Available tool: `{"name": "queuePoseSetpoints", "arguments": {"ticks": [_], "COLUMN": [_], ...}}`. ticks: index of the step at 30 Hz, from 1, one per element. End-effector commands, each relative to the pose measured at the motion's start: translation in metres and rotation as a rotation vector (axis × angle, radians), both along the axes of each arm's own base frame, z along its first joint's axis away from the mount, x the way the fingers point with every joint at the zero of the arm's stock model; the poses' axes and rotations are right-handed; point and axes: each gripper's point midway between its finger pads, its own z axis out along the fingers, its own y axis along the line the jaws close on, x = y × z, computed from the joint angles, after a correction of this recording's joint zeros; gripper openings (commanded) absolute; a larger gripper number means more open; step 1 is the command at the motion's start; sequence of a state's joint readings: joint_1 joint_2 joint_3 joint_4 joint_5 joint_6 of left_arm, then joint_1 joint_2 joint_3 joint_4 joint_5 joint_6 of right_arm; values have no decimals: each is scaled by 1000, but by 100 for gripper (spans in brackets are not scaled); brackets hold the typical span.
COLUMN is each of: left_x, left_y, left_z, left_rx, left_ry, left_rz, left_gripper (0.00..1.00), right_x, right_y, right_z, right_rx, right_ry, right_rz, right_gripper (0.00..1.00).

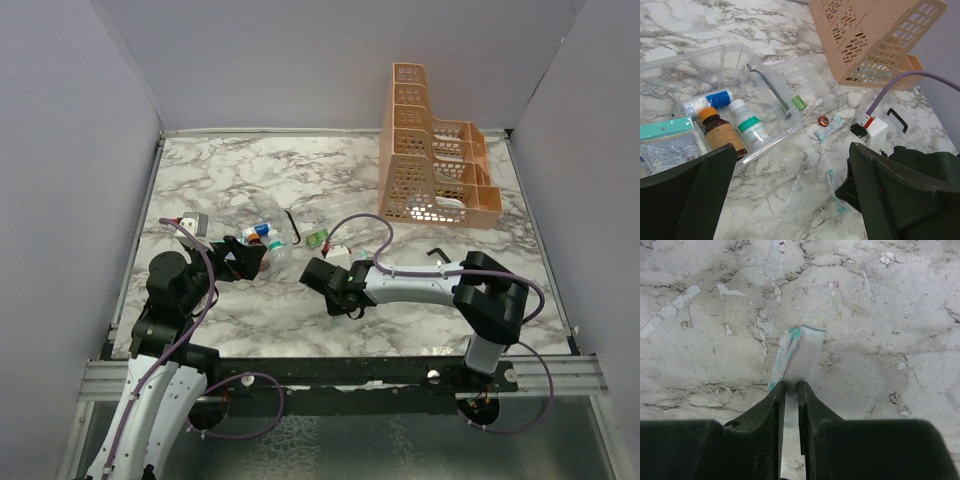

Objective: Organize the medicine kit

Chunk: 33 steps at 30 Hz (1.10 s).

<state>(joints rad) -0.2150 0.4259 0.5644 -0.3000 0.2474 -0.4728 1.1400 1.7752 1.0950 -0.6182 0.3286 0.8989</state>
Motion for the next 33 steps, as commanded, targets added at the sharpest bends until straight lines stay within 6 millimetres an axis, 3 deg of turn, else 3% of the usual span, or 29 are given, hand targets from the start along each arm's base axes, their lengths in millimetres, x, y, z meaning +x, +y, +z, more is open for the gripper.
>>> {"name": "queuePoseSetpoints", "arguments": {"ticks": [1, 9, 20, 24, 28, 33], "left_x": [1, 1, 1, 2, 2, 2], "left_y": [0, 0, 0, 0, 0, 0], "left_z": [10, 10, 9, 9, 9, 8], "left_rx": [-9, -11, -11, -11, -9, -8], "left_ry": [-35, -34, -31, -32, -32, -27], "left_rz": [-4, 2, 1, 1, 1, -2], "left_gripper": [99, 99, 99, 99, 99, 99], "right_x": [8, 20, 20, 28, 45, 81], "right_y": [-6, -8, -11, -16, -22, -27], "right_z": [1, 30, 42, 56, 87, 147], "right_rx": [-38, 34, 81, 80, 75, 146], "right_ry": [-54, -150, -178, -238, -351, -532], "right_rz": [-36, -85, -90, -88, -35, 31], "right_gripper": [12, 1, 1, 1, 1, 1]}}
